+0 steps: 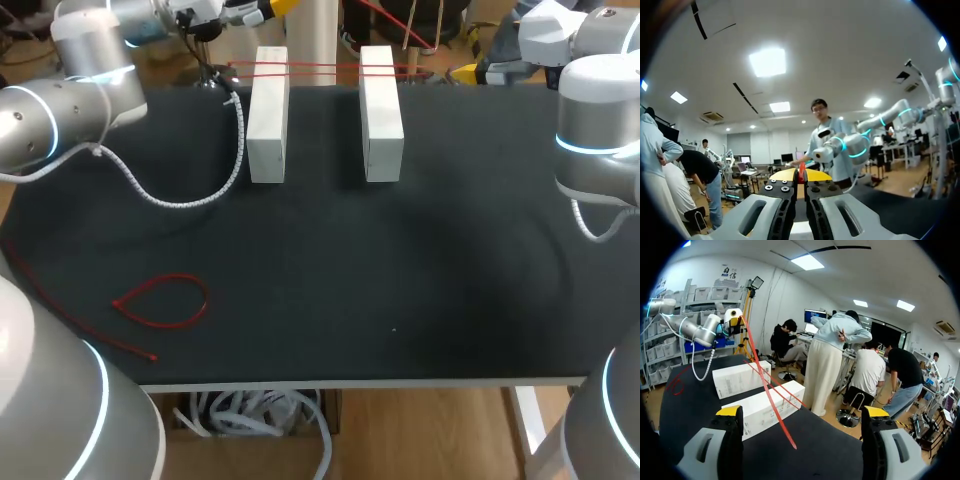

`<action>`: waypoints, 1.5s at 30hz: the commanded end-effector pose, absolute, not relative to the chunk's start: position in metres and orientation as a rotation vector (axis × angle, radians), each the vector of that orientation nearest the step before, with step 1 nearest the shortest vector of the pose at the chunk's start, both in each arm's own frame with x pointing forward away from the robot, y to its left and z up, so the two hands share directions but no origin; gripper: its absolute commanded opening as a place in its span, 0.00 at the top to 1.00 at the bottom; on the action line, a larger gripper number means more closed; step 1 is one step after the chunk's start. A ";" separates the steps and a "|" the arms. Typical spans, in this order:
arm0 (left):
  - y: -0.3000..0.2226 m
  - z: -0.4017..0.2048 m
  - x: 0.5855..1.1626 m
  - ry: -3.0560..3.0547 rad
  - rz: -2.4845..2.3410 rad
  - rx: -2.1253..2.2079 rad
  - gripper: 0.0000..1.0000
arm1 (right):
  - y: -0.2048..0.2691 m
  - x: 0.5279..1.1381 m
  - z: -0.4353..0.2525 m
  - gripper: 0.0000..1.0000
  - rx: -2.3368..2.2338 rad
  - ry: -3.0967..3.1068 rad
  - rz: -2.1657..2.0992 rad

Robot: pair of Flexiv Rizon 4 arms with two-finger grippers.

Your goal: Grab the tape and strap the tape.

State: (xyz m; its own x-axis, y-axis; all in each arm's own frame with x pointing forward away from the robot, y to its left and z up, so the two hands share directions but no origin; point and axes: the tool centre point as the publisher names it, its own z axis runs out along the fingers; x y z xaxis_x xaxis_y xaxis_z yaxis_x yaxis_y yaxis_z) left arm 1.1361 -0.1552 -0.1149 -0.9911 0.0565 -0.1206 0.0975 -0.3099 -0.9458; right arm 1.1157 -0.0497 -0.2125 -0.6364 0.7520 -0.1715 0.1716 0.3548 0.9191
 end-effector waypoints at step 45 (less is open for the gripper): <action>-0.156 -0.112 1.131 1.833 -2.498 0.183 1.00 | -0.056 0.984 -0.193 0.00 1.884 1.688 1.252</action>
